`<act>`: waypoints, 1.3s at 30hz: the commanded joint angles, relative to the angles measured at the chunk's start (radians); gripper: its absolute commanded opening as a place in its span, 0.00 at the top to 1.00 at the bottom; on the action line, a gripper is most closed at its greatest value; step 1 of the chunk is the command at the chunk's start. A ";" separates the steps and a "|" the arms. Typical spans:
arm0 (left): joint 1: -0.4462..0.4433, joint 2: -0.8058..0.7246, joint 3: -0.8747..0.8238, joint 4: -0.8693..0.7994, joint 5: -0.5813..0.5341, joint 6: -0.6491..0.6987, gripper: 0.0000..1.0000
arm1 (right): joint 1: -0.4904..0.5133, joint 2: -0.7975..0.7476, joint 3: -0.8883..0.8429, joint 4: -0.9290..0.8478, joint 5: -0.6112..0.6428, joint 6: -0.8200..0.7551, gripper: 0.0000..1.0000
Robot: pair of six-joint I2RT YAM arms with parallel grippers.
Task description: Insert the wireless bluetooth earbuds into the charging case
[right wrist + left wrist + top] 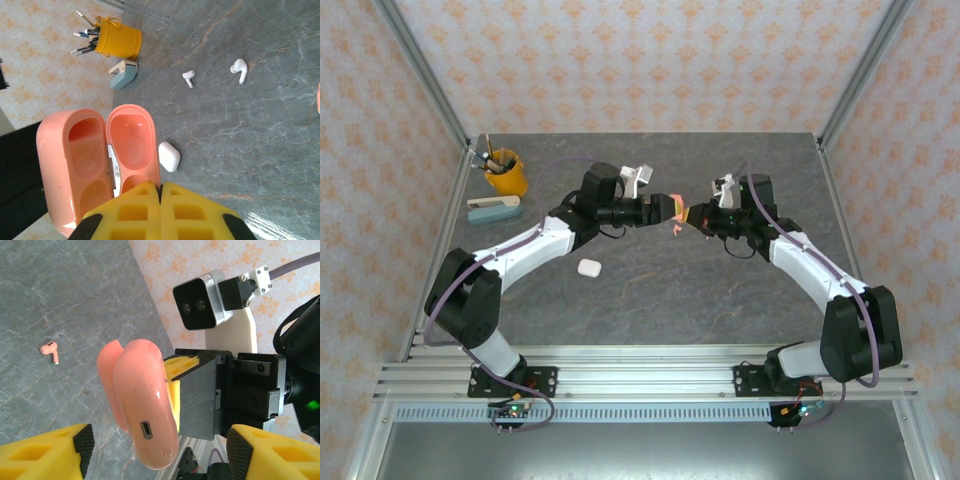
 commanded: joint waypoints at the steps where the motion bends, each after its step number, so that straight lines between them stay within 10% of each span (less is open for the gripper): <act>1: 0.009 -0.033 0.037 -0.052 -0.022 0.037 0.21 | 0.000 -0.008 0.045 -0.057 0.035 -0.065 1.00; 8: 0.078 -0.010 0.201 -0.400 0.044 0.259 0.05 | 0.003 0.033 0.124 -0.255 0.048 -0.272 1.00; 20: 0.139 0.309 0.630 -1.050 0.274 0.718 0.06 | 0.017 0.153 0.266 -0.451 0.020 -0.521 1.00; 39: 0.164 0.561 0.857 -1.279 0.472 0.870 0.27 | 0.053 0.269 0.354 -0.460 0.011 -0.562 1.00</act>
